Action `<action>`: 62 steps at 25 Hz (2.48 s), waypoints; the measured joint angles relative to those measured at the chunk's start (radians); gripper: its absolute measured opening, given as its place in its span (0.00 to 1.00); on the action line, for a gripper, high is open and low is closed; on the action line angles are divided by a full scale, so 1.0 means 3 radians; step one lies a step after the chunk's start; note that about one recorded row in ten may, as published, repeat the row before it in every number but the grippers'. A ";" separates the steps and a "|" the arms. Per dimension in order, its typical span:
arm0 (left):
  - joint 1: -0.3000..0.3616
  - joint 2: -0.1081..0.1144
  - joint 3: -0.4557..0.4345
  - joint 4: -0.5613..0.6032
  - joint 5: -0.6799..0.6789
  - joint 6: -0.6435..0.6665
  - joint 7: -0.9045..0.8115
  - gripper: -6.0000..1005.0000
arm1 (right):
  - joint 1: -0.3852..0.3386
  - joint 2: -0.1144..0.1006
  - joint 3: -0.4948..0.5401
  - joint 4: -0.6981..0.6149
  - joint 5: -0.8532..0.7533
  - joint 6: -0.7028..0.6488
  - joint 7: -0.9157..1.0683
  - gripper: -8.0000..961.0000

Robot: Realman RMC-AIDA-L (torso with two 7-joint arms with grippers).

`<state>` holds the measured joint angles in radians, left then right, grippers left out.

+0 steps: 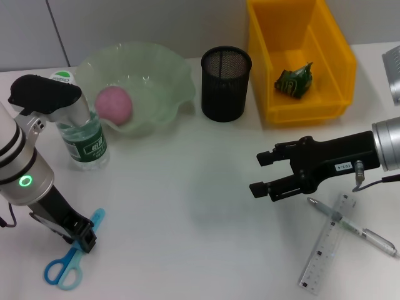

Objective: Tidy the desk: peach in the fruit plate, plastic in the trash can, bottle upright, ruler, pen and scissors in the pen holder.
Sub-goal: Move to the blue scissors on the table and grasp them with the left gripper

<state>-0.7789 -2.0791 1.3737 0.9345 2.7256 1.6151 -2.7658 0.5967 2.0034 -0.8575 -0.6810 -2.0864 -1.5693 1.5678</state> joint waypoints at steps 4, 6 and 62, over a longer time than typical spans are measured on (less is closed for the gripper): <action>0.0003 0.0000 0.0001 -0.0004 -0.0001 -0.0002 0.0003 0.38 | 0.0017 0.0001 0.0000 0.0004 -0.0005 0.0000 0.0000 0.87; 0.0003 -0.0001 0.0002 -0.0005 -0.0001 -0.0003 0.0007 0.38 | 0.0021 0.0001 0.0000 0.0005 -0.0008 0.0000 0.0000 0.87; 0.0016 0.0023 -0.0031 0.0103 0.0217 0.0105 0.0106 0.38 | 0.0030 0.0008 -0.0005 -0.0005 -0.0009 -0.0004 0.0059 0.87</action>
<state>-0.7740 -2.0721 1.3645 0.9653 2.7908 1.6466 -2.7339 0.6059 2.0057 -0.8591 -0.6824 -2.0892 -1.5704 1.5855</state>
